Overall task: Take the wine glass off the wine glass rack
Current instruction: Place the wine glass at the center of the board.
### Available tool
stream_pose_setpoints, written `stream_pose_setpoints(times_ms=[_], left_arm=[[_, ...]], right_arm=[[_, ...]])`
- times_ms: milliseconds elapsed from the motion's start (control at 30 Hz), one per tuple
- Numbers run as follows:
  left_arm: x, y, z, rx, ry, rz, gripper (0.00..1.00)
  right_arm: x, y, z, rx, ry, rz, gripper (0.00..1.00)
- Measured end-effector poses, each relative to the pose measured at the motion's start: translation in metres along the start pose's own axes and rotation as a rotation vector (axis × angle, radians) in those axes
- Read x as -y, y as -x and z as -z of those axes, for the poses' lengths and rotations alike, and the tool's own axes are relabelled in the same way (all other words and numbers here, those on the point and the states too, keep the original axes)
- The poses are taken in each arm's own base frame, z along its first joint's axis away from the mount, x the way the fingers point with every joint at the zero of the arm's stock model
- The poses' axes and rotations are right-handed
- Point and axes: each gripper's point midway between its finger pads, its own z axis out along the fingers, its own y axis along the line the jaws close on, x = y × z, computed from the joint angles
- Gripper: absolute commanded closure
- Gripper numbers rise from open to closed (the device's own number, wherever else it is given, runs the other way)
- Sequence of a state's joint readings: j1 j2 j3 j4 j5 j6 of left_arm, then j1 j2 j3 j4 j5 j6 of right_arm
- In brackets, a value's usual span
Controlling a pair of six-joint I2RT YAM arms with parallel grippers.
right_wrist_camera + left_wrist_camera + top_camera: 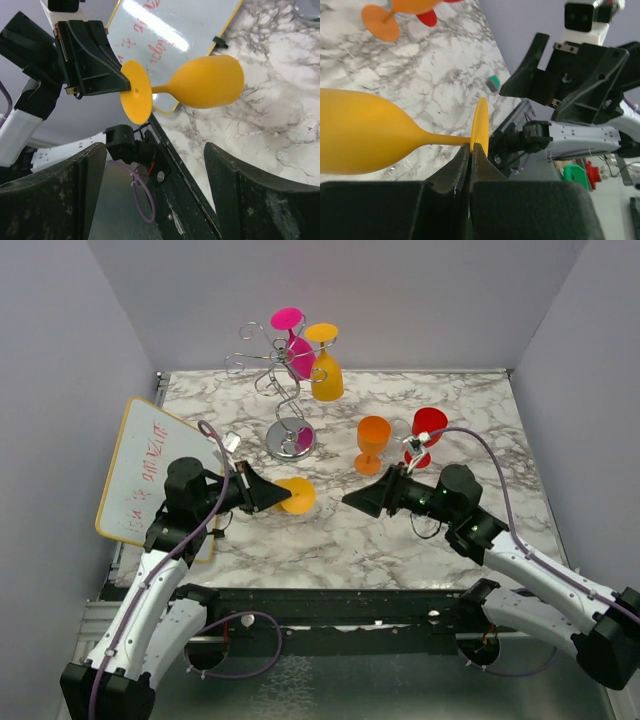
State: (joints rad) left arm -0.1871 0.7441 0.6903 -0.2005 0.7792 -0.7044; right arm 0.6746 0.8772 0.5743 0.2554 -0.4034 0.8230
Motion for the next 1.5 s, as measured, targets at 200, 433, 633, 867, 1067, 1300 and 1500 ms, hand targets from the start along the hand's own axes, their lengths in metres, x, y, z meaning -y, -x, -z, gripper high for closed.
stream_pose_setpoints(times_ms=[200,433,633,867,1067,1300,1500], left_arm=[[0.019,-0.032,-0.016,-0.068,-0.108,0.023,1.00],[0.045,-0.027,-0.027,-0.045,-0.210,-0.004,1.00],[0.054,-0.034,-0.035,-0.073,-0.253,-0.008,1.00],[0.059,-0.042,-0.038,-0.098,-0.269,-0.011,1.00],[0.060,-0.042,-0.039,-0.092,-0.273,-0.017,0.86],[0.058,-0.044,-0.039,-0.099,-0.272,-0.038,0.65],[0.059,-0.054,-0.036,-0.147,-0.293,-0.062,0.57]], right_arm=[[-0.003,-0.019,-0.017,-0.139,0.063,-0.041,0.25],[-0.013,-0.025,-0.016,-0.190,0.120,-0.051,0.40],[-0.016,-0.026,-0.018,-0.199,0.144,-0.068,0.55],[-0.028,-0.016,-0.020,-0.166,0.191,-0.071,0.85],[-0.026,-0.017,-0.021,-0.167,0.188,-0.075,0.99],[-0.024,-0.019,-0.019,-0.169,0.185,-0.073,0.99],[-0.024,-0.020,-0.017,-0.168,0.186,-0.045,0.99]])
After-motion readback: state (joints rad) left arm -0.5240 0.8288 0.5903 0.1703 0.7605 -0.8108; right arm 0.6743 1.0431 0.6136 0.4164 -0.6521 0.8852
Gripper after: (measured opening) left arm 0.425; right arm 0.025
